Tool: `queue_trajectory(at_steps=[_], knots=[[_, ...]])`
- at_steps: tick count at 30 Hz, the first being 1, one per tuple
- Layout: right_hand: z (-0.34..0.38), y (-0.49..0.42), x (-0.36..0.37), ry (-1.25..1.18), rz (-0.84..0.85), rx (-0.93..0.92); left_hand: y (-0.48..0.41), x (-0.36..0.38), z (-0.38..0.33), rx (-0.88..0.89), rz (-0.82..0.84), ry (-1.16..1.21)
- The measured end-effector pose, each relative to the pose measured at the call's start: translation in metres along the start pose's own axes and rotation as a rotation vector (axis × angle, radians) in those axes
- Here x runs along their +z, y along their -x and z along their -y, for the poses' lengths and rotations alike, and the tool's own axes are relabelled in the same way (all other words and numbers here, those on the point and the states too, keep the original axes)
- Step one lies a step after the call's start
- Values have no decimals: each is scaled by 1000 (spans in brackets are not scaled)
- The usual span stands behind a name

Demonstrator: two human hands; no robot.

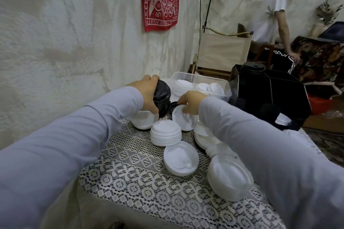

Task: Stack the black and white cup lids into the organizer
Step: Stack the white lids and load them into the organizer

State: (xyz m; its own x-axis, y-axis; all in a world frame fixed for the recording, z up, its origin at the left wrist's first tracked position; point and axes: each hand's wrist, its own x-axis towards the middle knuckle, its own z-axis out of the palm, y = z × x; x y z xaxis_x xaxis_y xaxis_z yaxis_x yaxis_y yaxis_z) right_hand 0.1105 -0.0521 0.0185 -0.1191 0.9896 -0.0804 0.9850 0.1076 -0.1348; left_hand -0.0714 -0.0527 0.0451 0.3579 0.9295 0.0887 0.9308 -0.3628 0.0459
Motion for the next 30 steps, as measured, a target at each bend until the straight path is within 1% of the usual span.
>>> queue_trajectory(at_steps=[2, 4, 10, 13, 18, 23, 25, 27, 30], knots=[[4, -6, 8, 91, 42, -18, -2, 3, -1, 18, 8, 4], [2, -8, 10, 126, 34, -14, -2, 4, -3, 35, 4, 14], [-23, -1, -2, -17, -149, 36, -2, 9, -7, 57, 5, 44], [-34, 7, -8, -22, -191, 19, 0, 11, -10, 71, 4, 55], [-47, 18, -2, -117, -290, -6, 4, 11, -15, 95, 10, 57], [-58, 25, -3, -223, -328, 50, 8, 10, -21, 106, 13, 36], [-63, 27, -7, -237, -384, 85, 9, 10, -22, 108, 13, 32], [-66, 32, -12, -198, -468, 151, 9, 10, -23, 107, 15, 32], [-72, 37, -16, 10, -514, 209, 9, 11, -23, 103, 18, 31]])
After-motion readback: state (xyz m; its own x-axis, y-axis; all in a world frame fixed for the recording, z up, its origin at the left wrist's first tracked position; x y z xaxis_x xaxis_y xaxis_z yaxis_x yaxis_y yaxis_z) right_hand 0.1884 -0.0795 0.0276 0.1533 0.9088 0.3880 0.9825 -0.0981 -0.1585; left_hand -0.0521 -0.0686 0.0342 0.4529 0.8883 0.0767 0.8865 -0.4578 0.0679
